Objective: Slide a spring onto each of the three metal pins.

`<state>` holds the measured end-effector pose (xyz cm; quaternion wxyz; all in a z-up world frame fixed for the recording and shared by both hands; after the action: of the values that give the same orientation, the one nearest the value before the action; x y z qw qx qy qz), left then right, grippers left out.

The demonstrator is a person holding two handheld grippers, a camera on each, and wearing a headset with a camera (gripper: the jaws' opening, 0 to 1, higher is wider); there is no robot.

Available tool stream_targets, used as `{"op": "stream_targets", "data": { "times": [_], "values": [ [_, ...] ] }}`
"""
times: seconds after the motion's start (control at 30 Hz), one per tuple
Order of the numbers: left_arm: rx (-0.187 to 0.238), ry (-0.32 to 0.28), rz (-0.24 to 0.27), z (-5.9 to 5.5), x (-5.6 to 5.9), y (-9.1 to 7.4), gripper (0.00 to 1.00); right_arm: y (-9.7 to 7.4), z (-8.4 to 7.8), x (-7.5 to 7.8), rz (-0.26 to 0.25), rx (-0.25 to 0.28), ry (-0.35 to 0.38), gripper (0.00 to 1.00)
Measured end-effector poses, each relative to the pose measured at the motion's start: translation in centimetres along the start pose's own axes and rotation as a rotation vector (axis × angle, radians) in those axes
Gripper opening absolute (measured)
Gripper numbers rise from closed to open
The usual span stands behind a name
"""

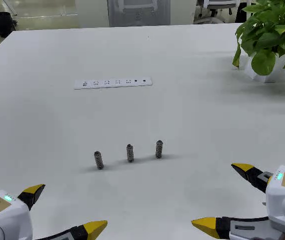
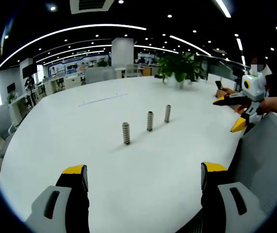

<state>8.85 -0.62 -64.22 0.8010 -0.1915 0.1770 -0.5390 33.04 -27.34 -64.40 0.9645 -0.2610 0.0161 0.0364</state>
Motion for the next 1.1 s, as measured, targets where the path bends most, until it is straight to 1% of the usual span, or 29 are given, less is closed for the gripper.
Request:
{"op": "stream_targets", "data": {
  "times": [0.73, 1.1],
  "values": [
    [0.005, -0.004, 0.012, 0.08, -0.25, -0.02, 0.98, 0.08, 0.0, 0.05, 0.004, -0.003, -0.004, 0.96],
    [0.001, -0.003, 0.008, 0.02, -0.29, 0.06, 0.98, 0.16, -0.13, 0.05, 0.007, -0.01, -0.003, 0.96]
  ]
}}
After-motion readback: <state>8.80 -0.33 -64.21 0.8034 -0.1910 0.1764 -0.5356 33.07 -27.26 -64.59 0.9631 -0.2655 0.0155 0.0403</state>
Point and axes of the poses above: the centre of the closed fingertips' face, and the gripper's own axes: y roughly forward along the fingers, x roughly to its right, z roughly out of its top, the point moved 9 cm from there along -y, roughly backward along the fingers, and after that the axes turned 13 degrees about z, right-handed, at the moved point
